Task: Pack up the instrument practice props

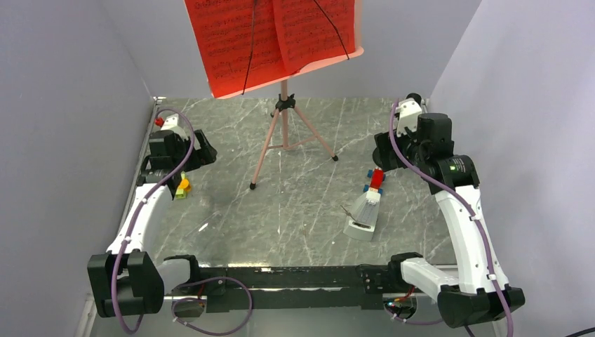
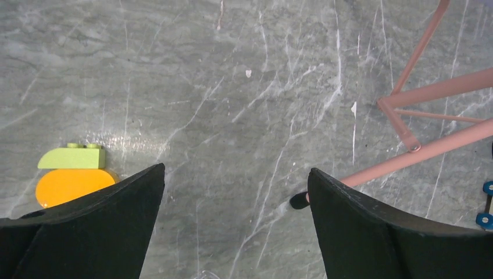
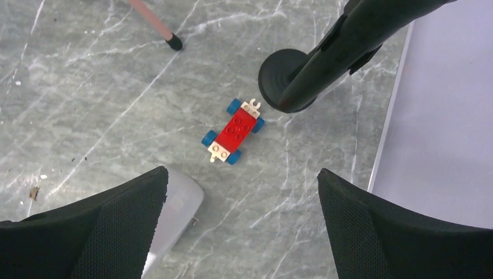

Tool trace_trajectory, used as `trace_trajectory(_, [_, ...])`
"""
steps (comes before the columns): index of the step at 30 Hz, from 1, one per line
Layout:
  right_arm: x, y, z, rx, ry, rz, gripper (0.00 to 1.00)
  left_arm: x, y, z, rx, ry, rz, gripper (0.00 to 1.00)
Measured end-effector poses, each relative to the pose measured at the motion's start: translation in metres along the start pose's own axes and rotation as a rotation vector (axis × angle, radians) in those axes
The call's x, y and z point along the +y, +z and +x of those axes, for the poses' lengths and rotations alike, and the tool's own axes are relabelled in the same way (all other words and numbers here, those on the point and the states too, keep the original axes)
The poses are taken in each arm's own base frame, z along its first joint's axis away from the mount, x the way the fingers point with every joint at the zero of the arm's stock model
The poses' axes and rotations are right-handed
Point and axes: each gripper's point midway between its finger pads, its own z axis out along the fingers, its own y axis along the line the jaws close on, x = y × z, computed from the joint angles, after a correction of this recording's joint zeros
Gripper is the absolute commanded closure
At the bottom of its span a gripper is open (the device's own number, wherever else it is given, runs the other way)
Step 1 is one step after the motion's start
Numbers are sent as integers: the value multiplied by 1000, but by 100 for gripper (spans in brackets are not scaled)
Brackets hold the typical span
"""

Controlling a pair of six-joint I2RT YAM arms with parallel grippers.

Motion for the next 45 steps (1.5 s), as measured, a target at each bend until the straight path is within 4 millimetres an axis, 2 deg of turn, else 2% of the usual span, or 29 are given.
trace_trajectory(6, [6, 6, -9, -2, -42, -54, 0, -5, -3, -21, -42, 25, 11, 3])
trace_trajectory(11, [17, 10, -14, 17, -45, -138, 2, -7, -6, -23, -56, 33, 17, 3])
trace_trajectory(17, [35, 4, 3, 72, -1, -221, 5, -14, -12, -12, -47, 46, 74, 3])
trace_trajectory(31, [85, -3, 75, 245, 38, -453, 17, -22, -13, 4, -7, 56, 143, 3])
trace_trajectory(35, [92, -6, 81, 249, -31, -508, 25, -20, -14, 11, 1, 51, 143, 2])
trace_trajectory(45, [94, -7, 94, 301, -204, -601, 34, -21, -16, 22, 14, 43, 163, 2])
